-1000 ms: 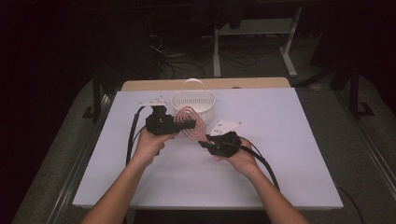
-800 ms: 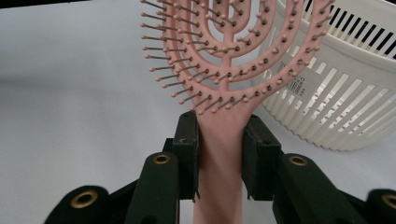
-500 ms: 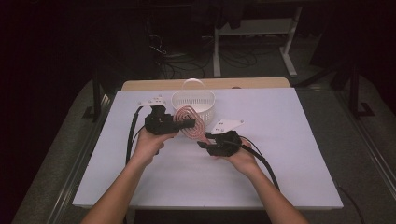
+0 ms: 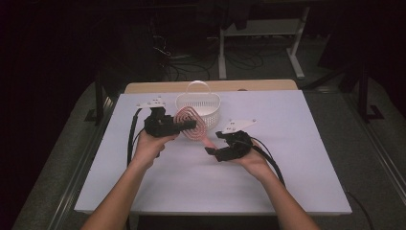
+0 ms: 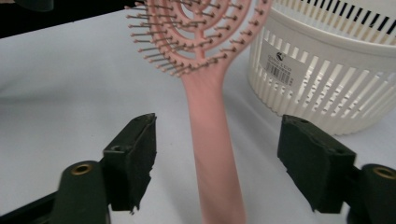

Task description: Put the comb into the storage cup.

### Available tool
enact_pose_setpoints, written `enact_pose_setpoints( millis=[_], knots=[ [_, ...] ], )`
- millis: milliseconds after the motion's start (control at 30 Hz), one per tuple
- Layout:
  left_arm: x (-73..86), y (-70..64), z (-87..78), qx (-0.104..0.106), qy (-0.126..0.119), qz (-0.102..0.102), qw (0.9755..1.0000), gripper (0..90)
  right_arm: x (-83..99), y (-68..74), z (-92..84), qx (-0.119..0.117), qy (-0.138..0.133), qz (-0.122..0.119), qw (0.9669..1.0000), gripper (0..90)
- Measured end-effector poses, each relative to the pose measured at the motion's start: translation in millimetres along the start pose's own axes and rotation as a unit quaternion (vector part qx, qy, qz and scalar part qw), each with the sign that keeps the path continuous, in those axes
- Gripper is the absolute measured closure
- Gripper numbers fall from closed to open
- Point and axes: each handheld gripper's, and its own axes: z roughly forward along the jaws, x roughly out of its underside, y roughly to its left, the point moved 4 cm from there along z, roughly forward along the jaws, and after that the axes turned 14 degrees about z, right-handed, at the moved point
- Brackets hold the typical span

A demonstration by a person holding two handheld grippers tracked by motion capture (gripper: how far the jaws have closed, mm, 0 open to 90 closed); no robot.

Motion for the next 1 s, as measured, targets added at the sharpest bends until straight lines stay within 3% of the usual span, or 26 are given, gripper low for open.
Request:
enact_pose_setpoints(
  millis=[167, 300, 400, 1000],
  knots=[
    [-0.4, 1.9, -3.5, -0.004, -0.002, 0.000, 1.0000, 64.7, 3.6, -3.5, -4.3, 0.007, 0.006, 0.010, 0.9999, 19.9],
    [-1.5, 3.9, -7.6, -0.008, -0.006, 0.000, 0.9999, 64.7, 9.3, -7.3, -9.3, 0.030, 0.017, 0.012, 0.9993, 15.7],
    [-2.7, 5.3, -10.3, -0.011, -0.009, 0.001, 0.9999, 64.7, 15.1, -11.8, -15.5, 0.029, 0.020, 0.027, 0.9990, 13.4],
    [-10.8, 6.5, -14.8, -0.014, -0.010, 0.013, 0.9998, 64.7, 54.9, -37.5, -48.0, 0.077, 0.011, 0.067, 0.9947, 1.9]
  ],
)
